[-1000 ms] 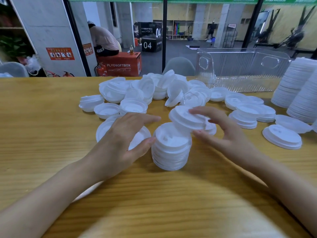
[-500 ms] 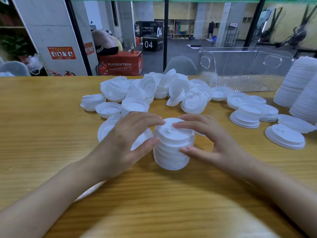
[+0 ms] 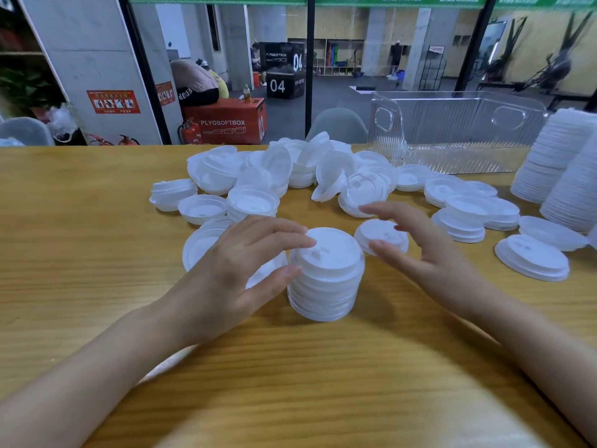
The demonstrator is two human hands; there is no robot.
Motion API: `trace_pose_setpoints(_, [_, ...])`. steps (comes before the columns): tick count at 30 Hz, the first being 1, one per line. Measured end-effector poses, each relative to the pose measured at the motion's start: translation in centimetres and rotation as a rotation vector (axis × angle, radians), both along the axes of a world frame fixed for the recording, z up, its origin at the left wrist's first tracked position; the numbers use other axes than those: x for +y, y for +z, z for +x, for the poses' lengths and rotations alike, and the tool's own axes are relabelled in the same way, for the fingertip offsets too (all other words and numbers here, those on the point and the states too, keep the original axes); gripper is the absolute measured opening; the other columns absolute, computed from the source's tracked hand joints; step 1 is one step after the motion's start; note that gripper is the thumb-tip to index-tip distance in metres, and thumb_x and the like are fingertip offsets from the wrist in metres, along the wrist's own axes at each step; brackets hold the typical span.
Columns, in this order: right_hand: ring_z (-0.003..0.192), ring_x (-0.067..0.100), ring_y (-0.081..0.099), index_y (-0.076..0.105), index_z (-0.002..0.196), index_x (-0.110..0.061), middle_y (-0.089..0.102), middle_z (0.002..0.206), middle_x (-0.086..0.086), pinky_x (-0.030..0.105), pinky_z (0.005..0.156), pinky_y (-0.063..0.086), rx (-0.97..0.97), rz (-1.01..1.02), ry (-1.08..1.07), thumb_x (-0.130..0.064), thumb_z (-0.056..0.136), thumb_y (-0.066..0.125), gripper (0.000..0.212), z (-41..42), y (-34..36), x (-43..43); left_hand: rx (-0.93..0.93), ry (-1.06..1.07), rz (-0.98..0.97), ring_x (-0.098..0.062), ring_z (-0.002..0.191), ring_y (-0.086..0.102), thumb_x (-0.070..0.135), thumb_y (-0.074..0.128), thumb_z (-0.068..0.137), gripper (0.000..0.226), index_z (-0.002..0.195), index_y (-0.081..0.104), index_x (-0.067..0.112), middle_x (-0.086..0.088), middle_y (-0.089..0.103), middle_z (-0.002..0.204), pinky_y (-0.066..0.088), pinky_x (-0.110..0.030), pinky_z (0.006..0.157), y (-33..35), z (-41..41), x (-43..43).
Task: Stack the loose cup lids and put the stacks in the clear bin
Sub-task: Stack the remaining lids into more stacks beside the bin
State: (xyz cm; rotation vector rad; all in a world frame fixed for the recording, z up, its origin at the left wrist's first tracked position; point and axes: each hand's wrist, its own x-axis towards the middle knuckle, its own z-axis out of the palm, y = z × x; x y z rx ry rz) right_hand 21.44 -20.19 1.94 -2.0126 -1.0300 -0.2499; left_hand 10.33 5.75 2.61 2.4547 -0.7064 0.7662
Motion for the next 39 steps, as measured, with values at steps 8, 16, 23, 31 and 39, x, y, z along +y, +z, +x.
trace_pose_setpoints(8, [0.128, 0.020, 0.034, 0.048, 0.138, -0.036, 0.048, 0.140, -0.006, 0.035, 0.106, 0.029, 0.062, -0.382, -0.354, -0.043, 0.092, 0.062, 0.049, 3.7, -2.1, -1.6, 0.002, -0.012, 0.005, -0.009, 0.124, 0.051, 0.037, 0.047, 0.099, 0.034, 0.124, 0.063, 0.020, 0.007, 0.057, 0.127, 0.041, -0.031, 0.101, 0.0, 0.0, -0.2])
trace_pose_setpoints(16, [0.124, 0.017, 0.034, 0.051, 0.134, -0.039, 0.051, 0.136, -0.012, 0.033, 0.104, 0.028, 0.046, -0.417, -0.390, -0.046, 0.093, 0.059, 0.042, 3.0, -1.8, -1.4, 0.013, -0.013, -0.012, -0.010, 0.124, 0.051, 0.039, 0.046, 0.100, 0.031, 0.125, 0.059, 0.026, 0.009, 0.056, 0.128, 0.040, -0.029, 0.102, -0.1, -0.1, -0.1])
trace_pose_setpoints(23, [0.122, 0.011, 0.045, 0.059, 0.123, -0.040, 0.058, 0.130, -0.014, 0.031, 0.102, 0.034, 0.057, -0.110, -0.340, -0.052, 0.091, 0.059, 0.034, 2.1, -0.8, -1.0, 0.021, -0.011, -0.080, -0.009, 0.126, 0.049, 0.043, 0.044, 0.100, 0.035, 0.129, 0.055, 0.025, 0.011, 0.057, 0.129, 0.036, -0.021, 0.106, 0.1, -0.1, -0.2])
trace_pose_setpoints(31, [0.131, 0.011, 0.048, 0.062, 0.123, -0.036, 0.059, 0.131, -0.019, 0.017, 0.107, 0.033, -0.008, 0.120, 0.044, -0.048, 0.087, 0.060, 0.038, -2.1, 0.7, 0.8, 0.044, 0.093, -0.262, -0.010, 0.123, 0.052, 0.038, 0.049, 0.095, 0.034, 0.129, 0.052, 0.035, 0.014, 0.060, 0.124, 0.035, -0.011, 0.100, 0.3, -0.1, 0.1])
trace_pose_setpoints(39, [0.137, 0.016, 0.042, 0.062, 0.124, -0.038, 0.056, 0.136, -0.016, 0.023, 0.111, 0.031, 0.016, 0.018, 0.150, -0.048, 0.086, 0.064, 0.039, -2.4, 0.2, 1.3, 0.055, 0.053, -0.197, -0.012, 0.122, 0.052, 0.034, 0.048, 0.096, 0.033, 0.128, 0.053, 0.026, 0.011, 0.060, 0.125, 0.036, -0.017, 0.101, 0.2, 0.0, -0.1])
